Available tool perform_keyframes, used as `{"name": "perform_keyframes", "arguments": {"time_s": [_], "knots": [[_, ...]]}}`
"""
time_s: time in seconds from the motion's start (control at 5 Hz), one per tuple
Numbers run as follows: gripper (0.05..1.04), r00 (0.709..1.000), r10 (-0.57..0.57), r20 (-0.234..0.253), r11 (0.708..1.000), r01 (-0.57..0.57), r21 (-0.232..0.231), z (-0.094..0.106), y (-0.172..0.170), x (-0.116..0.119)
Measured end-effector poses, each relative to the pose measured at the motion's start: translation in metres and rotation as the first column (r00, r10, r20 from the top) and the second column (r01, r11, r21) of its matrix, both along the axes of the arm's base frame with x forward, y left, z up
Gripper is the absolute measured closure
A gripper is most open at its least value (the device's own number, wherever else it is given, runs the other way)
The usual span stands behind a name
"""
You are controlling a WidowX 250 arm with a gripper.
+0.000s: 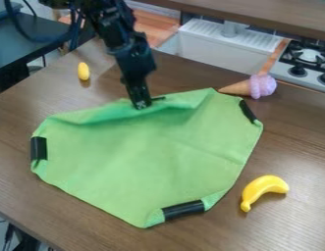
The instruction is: Folded the cloth from left to right
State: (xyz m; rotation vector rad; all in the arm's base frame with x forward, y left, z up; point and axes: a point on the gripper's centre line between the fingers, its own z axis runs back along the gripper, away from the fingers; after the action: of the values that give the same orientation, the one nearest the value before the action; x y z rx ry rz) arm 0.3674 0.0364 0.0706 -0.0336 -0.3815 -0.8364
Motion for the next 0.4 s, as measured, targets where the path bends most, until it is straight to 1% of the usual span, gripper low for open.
{"name": "perform_keyframes", "arguments": {"time_s": [0.2,0.4], "knots": [[1.029,1.000,0.000,0.025,0.999,-0.001,0.039,-0.002,-0.033,-0.026],[1.029,0.998,0.006,0.056,0.999,-0.009,0.049,0.000,-0.049,-0.044]]}}
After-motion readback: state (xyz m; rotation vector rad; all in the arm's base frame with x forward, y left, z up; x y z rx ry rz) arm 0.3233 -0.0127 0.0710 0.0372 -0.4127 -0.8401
